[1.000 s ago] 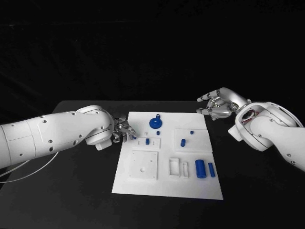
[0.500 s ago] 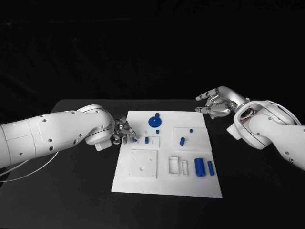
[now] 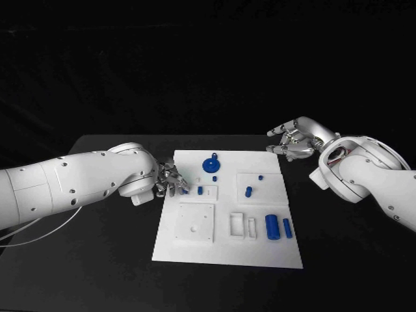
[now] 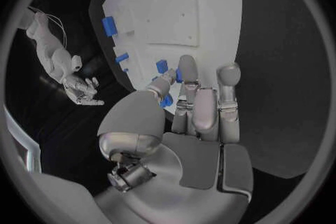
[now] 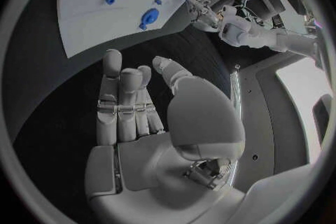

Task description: Assemble the parts on the task board

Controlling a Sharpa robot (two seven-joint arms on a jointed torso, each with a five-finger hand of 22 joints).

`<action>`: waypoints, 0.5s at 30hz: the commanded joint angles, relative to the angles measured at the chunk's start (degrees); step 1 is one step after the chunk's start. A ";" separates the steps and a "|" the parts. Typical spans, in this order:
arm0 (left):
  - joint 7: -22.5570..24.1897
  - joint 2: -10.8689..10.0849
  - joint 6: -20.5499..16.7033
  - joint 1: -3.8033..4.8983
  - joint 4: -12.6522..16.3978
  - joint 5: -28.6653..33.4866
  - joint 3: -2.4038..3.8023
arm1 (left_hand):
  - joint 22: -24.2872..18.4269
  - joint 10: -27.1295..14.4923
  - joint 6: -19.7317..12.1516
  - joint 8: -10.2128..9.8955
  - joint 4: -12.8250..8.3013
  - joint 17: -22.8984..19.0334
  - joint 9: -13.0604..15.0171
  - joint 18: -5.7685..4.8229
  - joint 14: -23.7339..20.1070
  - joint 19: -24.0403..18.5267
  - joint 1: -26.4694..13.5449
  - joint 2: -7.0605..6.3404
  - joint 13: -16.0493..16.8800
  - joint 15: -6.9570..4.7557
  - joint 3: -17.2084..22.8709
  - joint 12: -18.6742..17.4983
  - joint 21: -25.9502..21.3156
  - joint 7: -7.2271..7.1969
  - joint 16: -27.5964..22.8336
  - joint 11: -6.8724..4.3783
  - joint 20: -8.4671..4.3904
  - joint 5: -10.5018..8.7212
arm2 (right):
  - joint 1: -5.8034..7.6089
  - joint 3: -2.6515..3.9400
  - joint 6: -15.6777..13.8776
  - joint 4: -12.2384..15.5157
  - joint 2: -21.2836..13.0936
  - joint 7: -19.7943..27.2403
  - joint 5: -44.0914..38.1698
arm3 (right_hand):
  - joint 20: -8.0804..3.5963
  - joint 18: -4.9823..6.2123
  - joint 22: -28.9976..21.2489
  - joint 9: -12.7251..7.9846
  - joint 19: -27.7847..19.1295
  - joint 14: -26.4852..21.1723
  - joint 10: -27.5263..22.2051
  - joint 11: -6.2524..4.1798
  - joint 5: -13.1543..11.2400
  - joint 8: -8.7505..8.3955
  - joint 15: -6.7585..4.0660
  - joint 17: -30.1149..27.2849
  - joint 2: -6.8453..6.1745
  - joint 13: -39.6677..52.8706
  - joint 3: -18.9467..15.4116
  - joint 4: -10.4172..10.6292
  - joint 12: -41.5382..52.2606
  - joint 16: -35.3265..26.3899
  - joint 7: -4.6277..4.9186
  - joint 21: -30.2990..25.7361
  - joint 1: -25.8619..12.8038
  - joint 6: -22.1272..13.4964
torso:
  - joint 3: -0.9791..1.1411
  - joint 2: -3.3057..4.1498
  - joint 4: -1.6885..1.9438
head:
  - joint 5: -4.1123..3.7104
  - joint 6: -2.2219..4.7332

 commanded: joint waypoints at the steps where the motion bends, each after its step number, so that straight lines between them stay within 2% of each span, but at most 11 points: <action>1: 0.37 0.40 0.05 -0.27 -0.25 -1.97 0.00 | 2.13 0.60 2.43 0.12 -3.69 -0.05 0.01 0.43 0.27 -0.11 0.15 0.71 0.07 -0.12 3.70 -0.16 -0.07 -2.12 0.02 -0.27 0.15 0.00 | -0.05 0.03 0.77 0.04 0.07 0.50 -0.05 | -0.20 0.62 0.32 -0.01 -0.29 0.05 -0.30 -0.16 -0.22 -0.19 -0.14 0.00 0.03 0.07 0.30 -0.17 0.14 0.00 -0.09 -0.09 -0.39 0.17 | 0.01 0.06 -0.09 | -0.18 -0.03; 8: 0.38 0.83 0.07 -0.64 -0.32 -2.41 0.00 | 2.11 0.64 2.46 0.14 -3.67 0.00 -0.08 0.46 0.29 -0.08 0.24 0.72 0.10 -0.12 3.64 -0.19 -0.11 -2.12 0.05 -0.28 0.16 -0.12 | -0.11 0.03 0.84 0.13 0.00 0.64 -0.05 | -0.20 0.62 0.32 -0.01 -0.29 0.05 -0.30 -0.16 -0.22 -0.19 -0.14 0.00 0.03 0.07 0.30 -0.17 0.14 0.00 -0.09 -0.09 -0.39 0.17 | 0.02 0.05 0.09 | -0.37 -0.16; 15: 0.29 0.87 0.16 -0.71 -0.30 -2.48 0.00 | 2.13 0.67 2.46 0.14 -3.69 0.05 -0.16 0.46 0.32 -0.04 0.34 0.72 0.14 -0.11 3.63 -0.22 -0.03 -2.12 0.08 -0.28 0.16 -0.10 | -0.13 0.03 0.86 0.18 -0.06 0.66 -0.05 | -0.20 0.62 0.32 -0.01 -0.29 0.05 -0.30 -0.16 -0.22 -0.19 -0.14 0.00 0.03 0.07 0.30 -0.17 0.14 0.00 -0.09 -0.09 -0.39 0.17 | 0.00 0.01 0.05 | -0.38 -0.20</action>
